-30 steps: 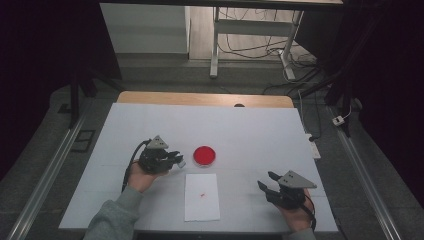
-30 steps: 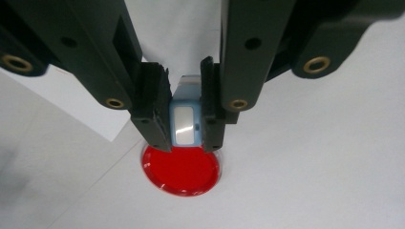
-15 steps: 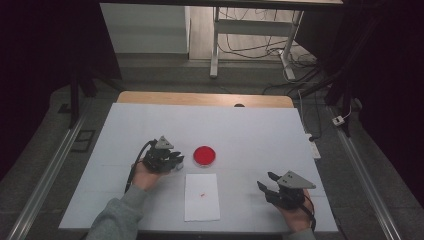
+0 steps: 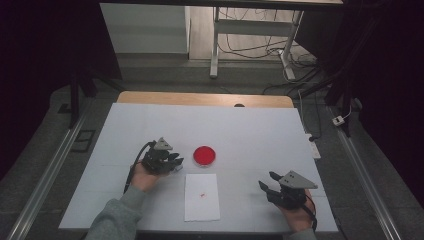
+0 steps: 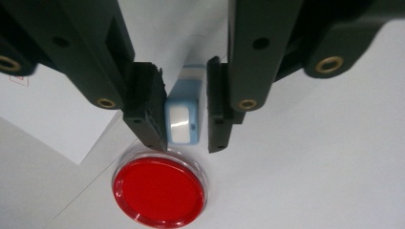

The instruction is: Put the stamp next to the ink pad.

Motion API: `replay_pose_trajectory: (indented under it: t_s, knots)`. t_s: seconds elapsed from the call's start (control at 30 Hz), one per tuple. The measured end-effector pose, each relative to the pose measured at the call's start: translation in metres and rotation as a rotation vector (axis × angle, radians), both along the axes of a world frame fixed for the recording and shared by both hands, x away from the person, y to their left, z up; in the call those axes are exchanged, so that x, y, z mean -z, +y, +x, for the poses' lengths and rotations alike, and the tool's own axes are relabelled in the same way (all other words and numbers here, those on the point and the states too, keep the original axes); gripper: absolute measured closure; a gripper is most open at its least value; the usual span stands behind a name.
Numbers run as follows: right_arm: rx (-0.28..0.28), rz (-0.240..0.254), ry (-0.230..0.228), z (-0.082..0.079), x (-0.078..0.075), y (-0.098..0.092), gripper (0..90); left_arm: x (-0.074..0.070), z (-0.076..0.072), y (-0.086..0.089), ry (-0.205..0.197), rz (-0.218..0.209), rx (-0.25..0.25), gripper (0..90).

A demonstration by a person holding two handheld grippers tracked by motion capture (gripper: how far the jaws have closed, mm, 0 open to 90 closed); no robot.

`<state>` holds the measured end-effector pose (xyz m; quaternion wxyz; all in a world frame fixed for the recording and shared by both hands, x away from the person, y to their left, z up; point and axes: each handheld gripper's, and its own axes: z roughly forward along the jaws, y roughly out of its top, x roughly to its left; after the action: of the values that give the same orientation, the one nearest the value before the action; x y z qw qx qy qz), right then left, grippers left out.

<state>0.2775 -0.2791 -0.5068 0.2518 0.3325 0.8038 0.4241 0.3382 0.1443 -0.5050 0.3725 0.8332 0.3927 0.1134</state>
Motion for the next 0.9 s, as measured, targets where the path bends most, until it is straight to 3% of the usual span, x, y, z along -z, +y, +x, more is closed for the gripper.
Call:
replay_pose_trajectory:
  t_s: [0.07,0.17,0.3,0.4,0.6,0.9]
  knots:
    - [0.004,0.006,-0.001,0.0,-0.001,-0.001,46.0,-0.001,-0.001,0.0,-0.006,-0.004,0.005,66.6]
    - [0.014,0.009,-0.005,0.0,-0.002,-0.003,45.8,-0.002,-0.001,0.0,-0.021,-0.015,0.0,55.0]
    - [0.016,0.015,-0.005,0.001,-0.002,-0.006,45.6,-0.008,-0.007,0.004,-0.051,-0.065,-0.01,39.4]
    - [0.018,0.022,-0.004,0.001,-0.002,-0.008,45.6,-0.013,-0.015,0.012,-0.074,-0.098,-0.015,33.0]
    - [0.009,0.022,0.003,0.003,-0.001,-0.014,45.7,-0.016,-0.039,0.029,-0.105,-0.119,0.0,31.6]
    - [-0.001,0.02,0.004,0.004,0.0,-0.019,46.0,-0.006,-0.08,0.054,-0.097,-0.112,-0.013,32.1]
